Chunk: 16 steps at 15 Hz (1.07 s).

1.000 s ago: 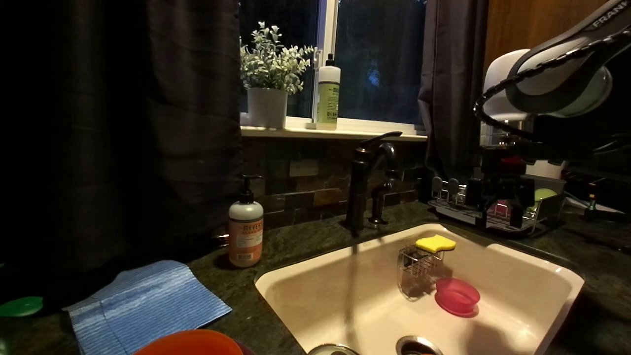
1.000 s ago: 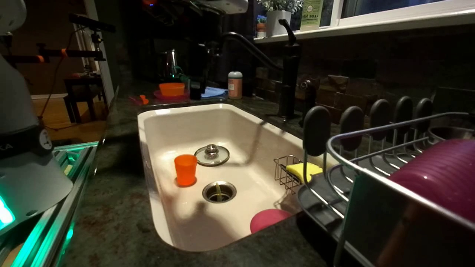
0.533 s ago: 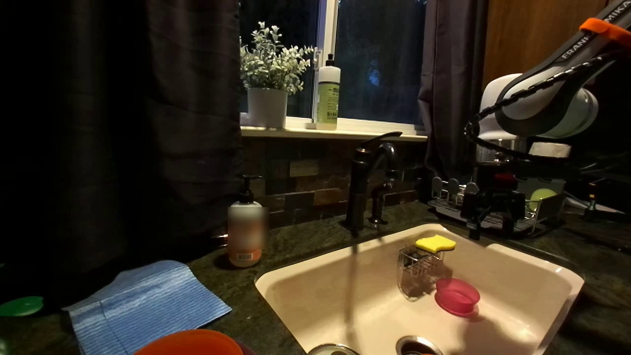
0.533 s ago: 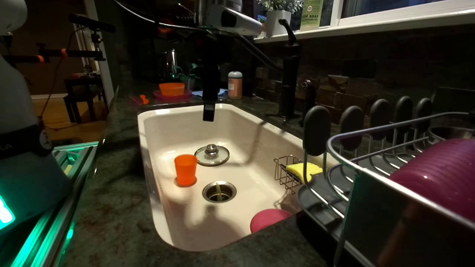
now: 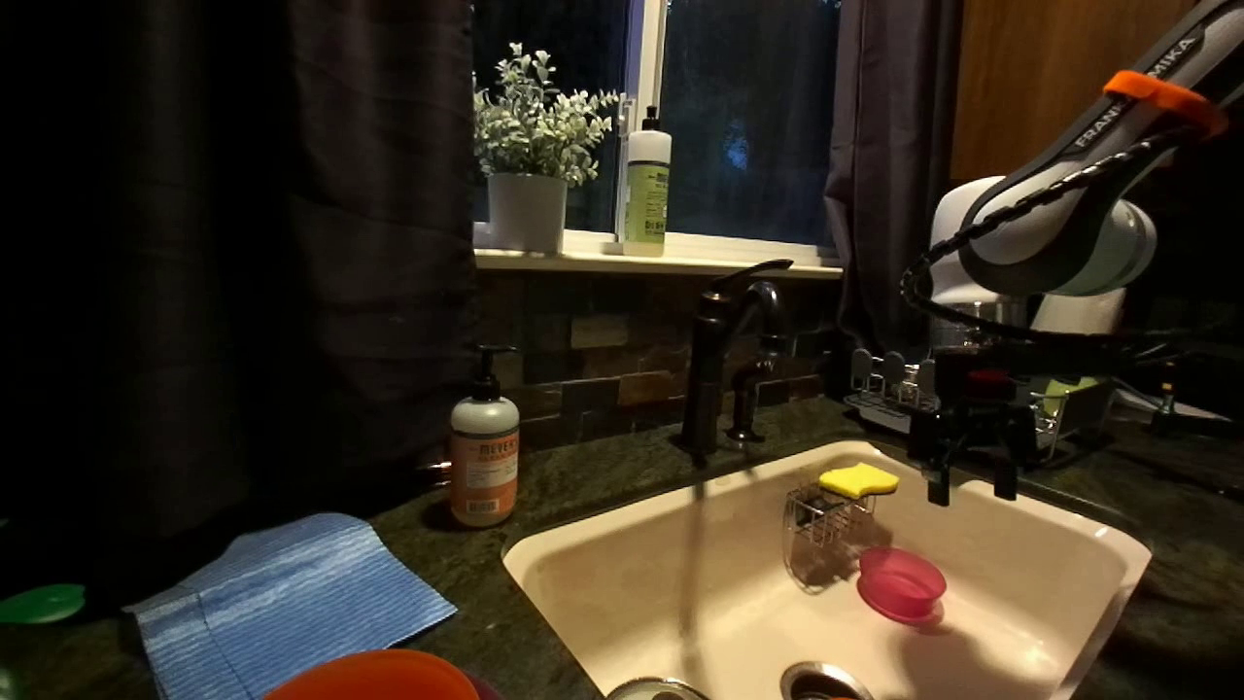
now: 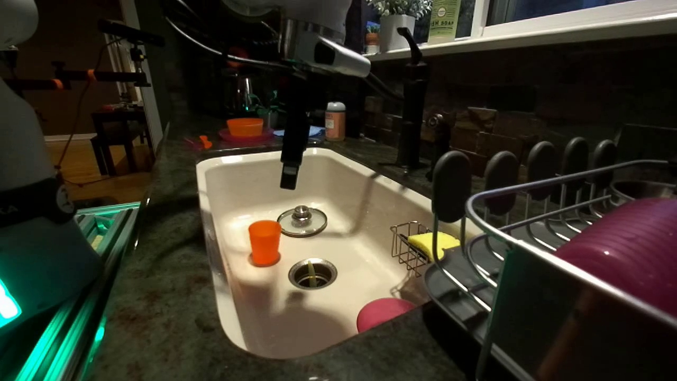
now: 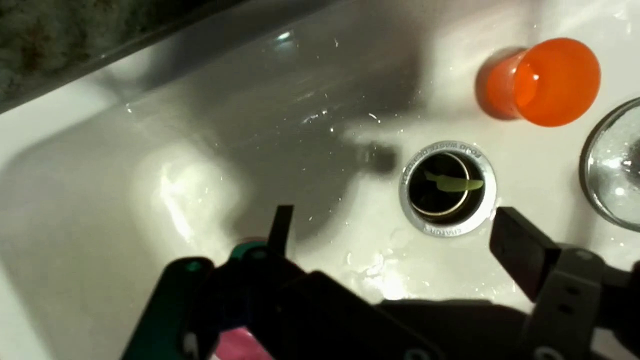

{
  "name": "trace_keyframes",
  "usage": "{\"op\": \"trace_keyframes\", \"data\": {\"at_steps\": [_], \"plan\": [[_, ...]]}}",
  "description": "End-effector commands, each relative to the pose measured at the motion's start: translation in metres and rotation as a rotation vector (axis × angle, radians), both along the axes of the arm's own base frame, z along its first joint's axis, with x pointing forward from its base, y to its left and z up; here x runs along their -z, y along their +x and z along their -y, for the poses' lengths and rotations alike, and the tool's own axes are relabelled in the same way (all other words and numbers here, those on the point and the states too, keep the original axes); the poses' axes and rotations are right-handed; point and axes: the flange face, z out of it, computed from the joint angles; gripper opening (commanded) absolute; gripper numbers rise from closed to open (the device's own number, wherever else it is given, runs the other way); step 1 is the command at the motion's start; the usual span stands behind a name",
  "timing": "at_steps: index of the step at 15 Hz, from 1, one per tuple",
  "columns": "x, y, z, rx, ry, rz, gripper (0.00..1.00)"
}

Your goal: Take the knife out of the drain

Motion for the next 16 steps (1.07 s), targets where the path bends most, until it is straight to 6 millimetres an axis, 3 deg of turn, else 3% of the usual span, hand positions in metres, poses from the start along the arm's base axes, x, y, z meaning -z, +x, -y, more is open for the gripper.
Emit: {"op": "trace_keyframes", "data": {"at_steps": [1,8,9,14,16], "plan": [[0.044,0.015,-0.007,0.032,0.018,-0.061,1.0],[0.093,0.048,0.003,0.045,0.029,-0.097,1.0],[0.076,0.038,0.001,0.049,0.021,-0.07,1.0],[0.092,0.047,0.003,0.049,0.022,-0.095,1.0],[0.105,0.049,-0.006,0.076,0.038,-0.109,1.0]]}}
